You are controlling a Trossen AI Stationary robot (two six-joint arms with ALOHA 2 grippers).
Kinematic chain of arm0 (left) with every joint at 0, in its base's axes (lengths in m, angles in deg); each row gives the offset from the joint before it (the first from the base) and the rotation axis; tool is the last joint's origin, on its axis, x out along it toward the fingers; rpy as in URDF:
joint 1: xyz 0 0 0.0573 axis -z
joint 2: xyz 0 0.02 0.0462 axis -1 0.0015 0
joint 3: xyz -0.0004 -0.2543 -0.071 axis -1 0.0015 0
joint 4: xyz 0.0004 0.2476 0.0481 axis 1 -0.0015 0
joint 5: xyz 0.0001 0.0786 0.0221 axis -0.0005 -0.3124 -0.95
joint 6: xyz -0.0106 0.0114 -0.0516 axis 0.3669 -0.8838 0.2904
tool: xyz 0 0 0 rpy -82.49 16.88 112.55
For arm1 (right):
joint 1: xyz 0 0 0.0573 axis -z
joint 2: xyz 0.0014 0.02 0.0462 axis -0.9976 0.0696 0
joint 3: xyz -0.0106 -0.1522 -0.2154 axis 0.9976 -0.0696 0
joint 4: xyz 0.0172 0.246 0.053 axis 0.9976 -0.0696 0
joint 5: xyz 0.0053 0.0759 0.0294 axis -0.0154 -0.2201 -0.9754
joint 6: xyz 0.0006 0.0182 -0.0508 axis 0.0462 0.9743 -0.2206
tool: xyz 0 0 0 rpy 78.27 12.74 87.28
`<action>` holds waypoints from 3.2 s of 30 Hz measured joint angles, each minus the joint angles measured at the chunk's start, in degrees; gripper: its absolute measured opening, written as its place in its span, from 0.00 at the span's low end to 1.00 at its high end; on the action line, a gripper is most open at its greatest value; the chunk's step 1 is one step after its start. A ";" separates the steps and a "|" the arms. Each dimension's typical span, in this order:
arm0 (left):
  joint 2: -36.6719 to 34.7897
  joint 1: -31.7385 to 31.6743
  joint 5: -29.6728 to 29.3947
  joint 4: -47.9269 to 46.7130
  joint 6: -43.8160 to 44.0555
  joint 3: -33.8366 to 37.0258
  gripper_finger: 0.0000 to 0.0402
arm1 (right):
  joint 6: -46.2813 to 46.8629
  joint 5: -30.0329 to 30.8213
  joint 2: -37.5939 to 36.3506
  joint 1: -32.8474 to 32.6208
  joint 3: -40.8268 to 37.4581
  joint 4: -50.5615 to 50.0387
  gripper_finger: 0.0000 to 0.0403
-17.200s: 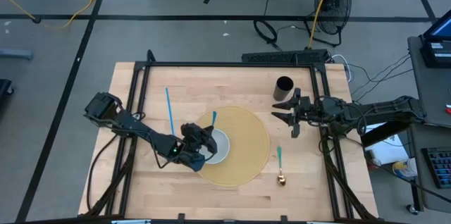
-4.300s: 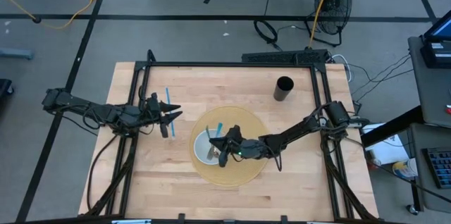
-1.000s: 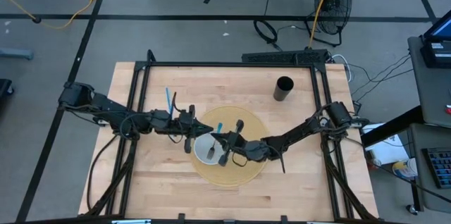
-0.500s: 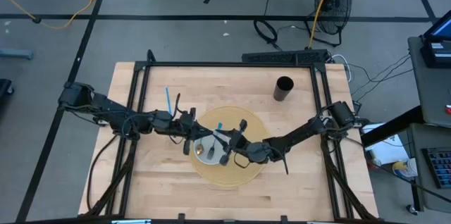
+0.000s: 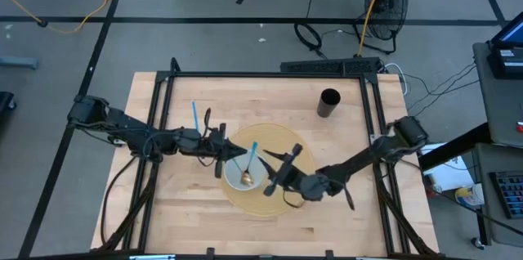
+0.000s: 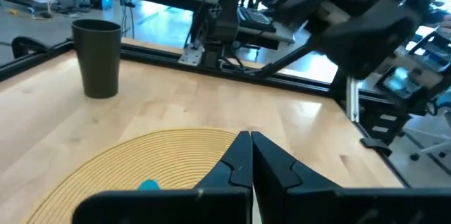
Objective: Pick & Place Utensil
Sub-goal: Put the black cup on the brown mat to the right of the white bowl
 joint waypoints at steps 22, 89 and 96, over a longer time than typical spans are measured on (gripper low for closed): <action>-1.05 -1.98 0.20 -0.83 -6.56 0.00 0.04 | 18.38 13.78 -6.16 -8.55 -5.23 -24.10 0.29; -27.78 -1.42 -7.36 -41.94 -1.88 0.02 0.27 | 39.50 -24.71 -52.74 37.47 0.04 -93.67 0.41; -27.78 -1.42 -7.32 -41.76 -1.55 0.02 0.27 | 42.30 -38.99 -45.44 54.20 3.55 -95.88 0.43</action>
